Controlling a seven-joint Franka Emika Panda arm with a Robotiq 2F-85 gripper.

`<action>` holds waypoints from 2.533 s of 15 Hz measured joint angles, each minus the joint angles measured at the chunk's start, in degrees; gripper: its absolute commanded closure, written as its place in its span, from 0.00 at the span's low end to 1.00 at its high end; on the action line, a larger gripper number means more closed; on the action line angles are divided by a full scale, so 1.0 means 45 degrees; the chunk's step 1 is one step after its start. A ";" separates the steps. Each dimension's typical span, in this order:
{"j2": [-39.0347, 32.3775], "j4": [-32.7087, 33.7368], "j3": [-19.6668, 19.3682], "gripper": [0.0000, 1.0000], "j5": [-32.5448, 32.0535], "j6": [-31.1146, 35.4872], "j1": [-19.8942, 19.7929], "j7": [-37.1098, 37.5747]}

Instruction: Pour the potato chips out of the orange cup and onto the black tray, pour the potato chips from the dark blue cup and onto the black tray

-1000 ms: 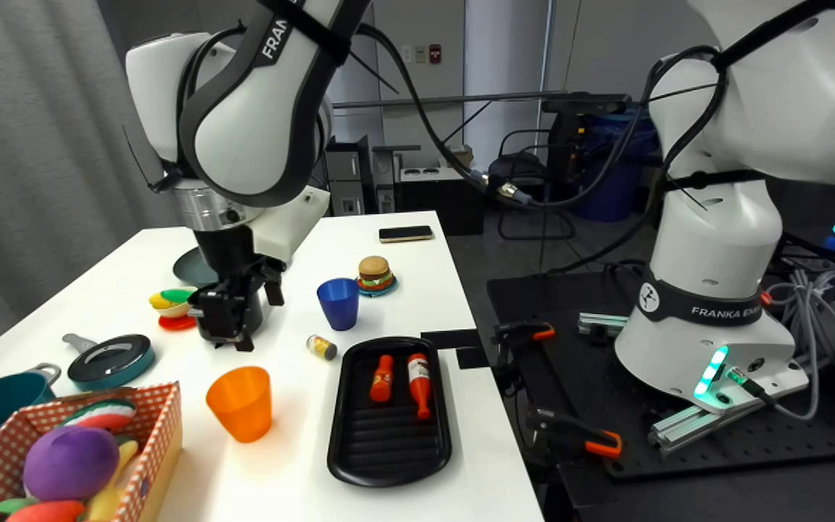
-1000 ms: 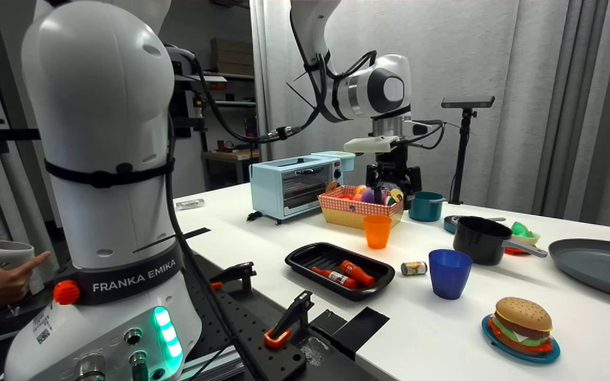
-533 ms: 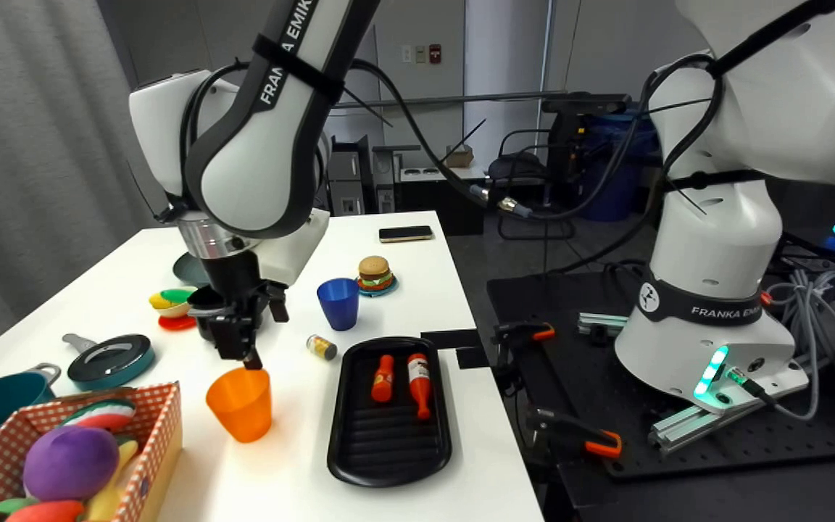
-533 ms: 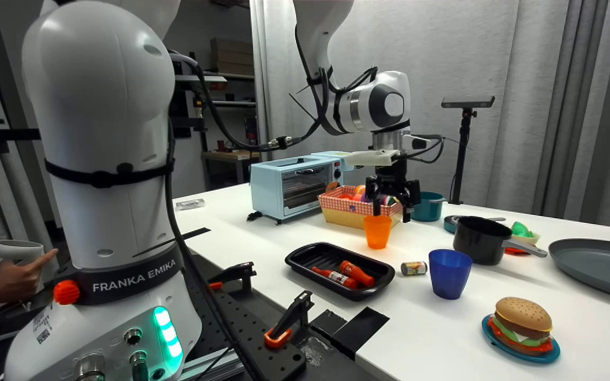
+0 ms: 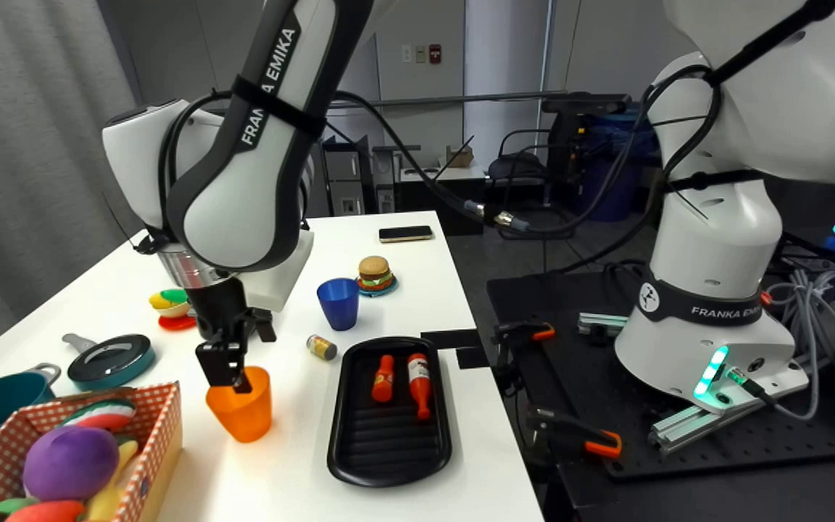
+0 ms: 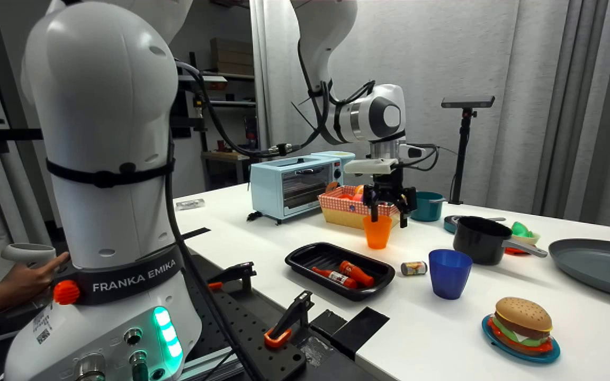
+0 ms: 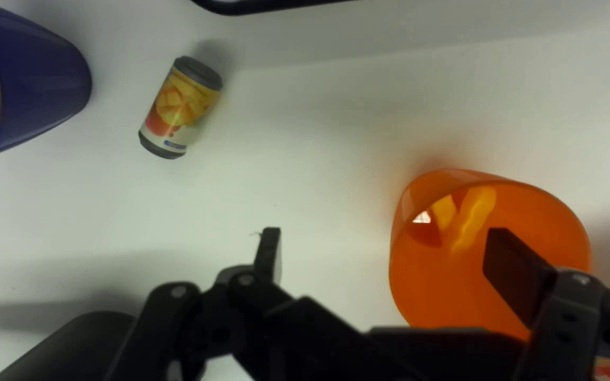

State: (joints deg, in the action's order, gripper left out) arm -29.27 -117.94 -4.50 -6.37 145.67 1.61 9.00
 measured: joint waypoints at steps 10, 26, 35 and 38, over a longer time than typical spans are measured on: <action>-0.1302 0.1189 -0.0023 0.62 0.0000 0.0001 0.0443 0.0024; -0.1601 0.1672 -0.0850 0.98 -0.0806 0.0719 0.1108 0.0410; 0.1611 -0.0364 -0.1495 0.98 -0.1491 0.0961 0.2044 0.1765; 0.3088 -0.1478 -0.1497 0.98 -0.2310 0.0917 0.2061 0.2490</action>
State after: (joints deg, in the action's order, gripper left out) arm -15.37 -124.59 -11.24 -16.77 149.80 10.89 20.21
